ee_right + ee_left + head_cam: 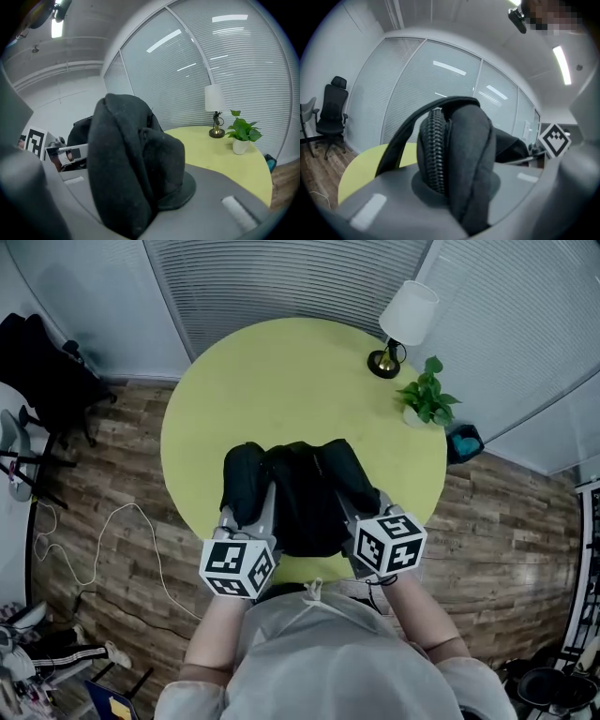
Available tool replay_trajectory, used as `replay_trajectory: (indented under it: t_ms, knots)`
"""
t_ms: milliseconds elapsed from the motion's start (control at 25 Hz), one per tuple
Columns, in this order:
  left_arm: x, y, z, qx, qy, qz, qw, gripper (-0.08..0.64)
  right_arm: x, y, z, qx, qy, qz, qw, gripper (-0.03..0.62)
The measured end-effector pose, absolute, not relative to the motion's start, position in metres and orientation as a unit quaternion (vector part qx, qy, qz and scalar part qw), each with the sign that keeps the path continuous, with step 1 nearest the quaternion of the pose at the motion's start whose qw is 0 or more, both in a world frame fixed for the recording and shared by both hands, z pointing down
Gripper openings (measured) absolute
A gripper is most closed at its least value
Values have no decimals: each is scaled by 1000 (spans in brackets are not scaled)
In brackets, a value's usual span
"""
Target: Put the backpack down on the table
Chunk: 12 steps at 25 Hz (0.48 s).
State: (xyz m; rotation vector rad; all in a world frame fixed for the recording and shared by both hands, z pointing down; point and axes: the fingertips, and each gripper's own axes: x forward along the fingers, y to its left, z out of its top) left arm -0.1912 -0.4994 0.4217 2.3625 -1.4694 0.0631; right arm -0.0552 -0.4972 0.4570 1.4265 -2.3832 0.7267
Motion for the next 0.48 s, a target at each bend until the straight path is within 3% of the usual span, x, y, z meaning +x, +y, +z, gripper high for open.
replay_trajectory:
  t_ms: [480]
  knots:
    - [-194,-582,458,840,-509,46,183,29,-58,-578,493,498,-814,253,162,66]
